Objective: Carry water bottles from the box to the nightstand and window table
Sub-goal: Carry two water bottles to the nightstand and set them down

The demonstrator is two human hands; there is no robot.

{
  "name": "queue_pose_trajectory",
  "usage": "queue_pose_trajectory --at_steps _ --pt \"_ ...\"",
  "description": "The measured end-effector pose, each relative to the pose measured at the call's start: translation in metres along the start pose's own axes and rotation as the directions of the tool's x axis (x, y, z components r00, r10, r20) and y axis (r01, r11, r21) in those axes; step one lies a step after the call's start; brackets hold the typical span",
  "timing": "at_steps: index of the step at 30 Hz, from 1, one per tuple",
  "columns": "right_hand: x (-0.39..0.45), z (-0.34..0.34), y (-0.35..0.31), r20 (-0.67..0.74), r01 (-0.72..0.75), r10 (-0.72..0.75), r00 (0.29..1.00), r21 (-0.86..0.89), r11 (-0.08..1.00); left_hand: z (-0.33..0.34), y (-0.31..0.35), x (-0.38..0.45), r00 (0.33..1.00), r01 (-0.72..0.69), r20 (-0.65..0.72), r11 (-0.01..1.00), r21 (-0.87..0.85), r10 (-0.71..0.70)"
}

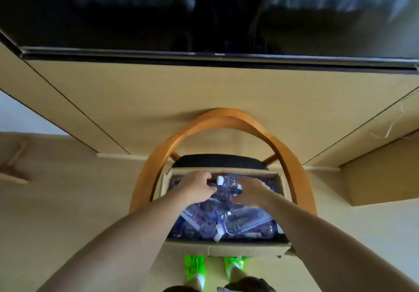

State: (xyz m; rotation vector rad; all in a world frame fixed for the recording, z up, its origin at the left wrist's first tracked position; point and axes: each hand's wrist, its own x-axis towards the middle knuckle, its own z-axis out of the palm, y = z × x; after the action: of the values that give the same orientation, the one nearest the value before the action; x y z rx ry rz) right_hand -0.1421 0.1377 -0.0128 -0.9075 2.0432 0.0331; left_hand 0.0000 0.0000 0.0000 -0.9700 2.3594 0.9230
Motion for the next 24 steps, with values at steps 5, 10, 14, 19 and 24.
queue_pose_trajectory --at_steps 5,10,14,19,24 --pt "0.003 0.042 0.021 0.157 0.103 -0.030 0.987 -0.479 0.872 0.042 -0.022 0.006 0.984 0.003 0.177 0.984 0.176 -0.034" --pt "0.003 0.069 0.032 0.061 0.124 -0.110 0.992 -0.613 0.780 0.065 -0.044 0.009 0.964 -0.081 0.265 0.909 0.409 -0.033" --pt "0.009 0.079 0.031 -0.008 0.105 -0.135 0.991 -0.585 0.805 0.077 -0.050 0.007 0.966 -0.160 0.258 0.785 0.598 0.001" --pt "0.018 0.089 0.036 -0.071 0.092 -0.161 0.984 -0.574 0.814 0.085 -0.044 0.009 0.954 -0.209 0.300 0.684 0.698 -0.015" --pt "0.021 0.091 0.041 -0.118 0.097 -0.183 0.976 -0.517 0.851 0.091 -0.044 0.015 0.959 -0.230 0.282 0.624 0.746 0.016"
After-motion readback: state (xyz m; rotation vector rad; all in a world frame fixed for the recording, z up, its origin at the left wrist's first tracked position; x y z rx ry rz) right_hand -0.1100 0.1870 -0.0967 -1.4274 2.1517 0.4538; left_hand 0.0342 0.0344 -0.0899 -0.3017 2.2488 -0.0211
